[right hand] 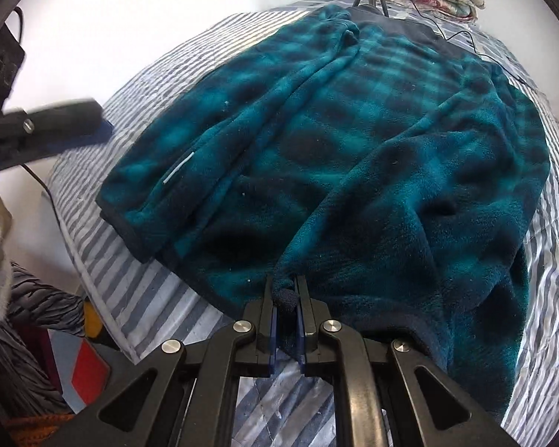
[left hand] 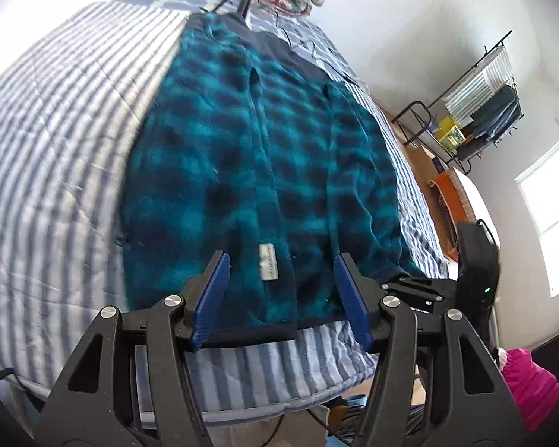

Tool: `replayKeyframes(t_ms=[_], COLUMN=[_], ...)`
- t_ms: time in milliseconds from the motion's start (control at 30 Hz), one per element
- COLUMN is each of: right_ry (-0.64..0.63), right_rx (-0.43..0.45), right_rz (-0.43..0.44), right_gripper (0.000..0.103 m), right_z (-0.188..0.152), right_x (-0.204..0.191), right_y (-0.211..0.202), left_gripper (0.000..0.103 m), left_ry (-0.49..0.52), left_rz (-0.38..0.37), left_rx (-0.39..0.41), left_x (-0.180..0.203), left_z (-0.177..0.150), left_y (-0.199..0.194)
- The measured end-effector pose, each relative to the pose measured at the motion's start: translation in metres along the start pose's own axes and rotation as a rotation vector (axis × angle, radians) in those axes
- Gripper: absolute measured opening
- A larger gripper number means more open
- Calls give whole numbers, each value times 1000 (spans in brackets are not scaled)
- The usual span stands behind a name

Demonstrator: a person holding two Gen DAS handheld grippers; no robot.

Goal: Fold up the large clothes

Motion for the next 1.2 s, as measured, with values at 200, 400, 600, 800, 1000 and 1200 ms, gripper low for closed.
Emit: replayKeyframes(t_ms=[200, 400, 600, 800, 1000, 1200], right_ry=[17, 4, 73, 178, 235, 305], right_rx=[17, 48, 147, 192, 216, 221], right_rz=[66, 148, 86, 54, 1, -29], right_gripper=[17, 30, 34, 34, 43, 44], right_z=[0, 1, 33, 75, 117, 173], right_x=[7, 18, 69, 121, 162, 204], right_y=[-15, -57, -96, -96, -86, -66], left_gripper=[60, 60, 60, 60, 60, 55], left_ry=[-15, -38, -16, 5, 22, 27], left_rz=[-46, -96, -88, -86, -70, -119], left_rx=[-61, -89, -120, -164, -179, -164], left_x=[15, 27, 39, 45, 48, 56], left_z=[-9, -4, -3, -10, -14, -10], left_y=[31, 55, 80, 101, 121, 130])
Point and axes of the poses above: each gripper's, at about its wrist camera, not at the fingertips, and y roughly the way its jaws point, x to its right, z to its top, the point moved 2 cm from there along y, roughly the way its jaws point
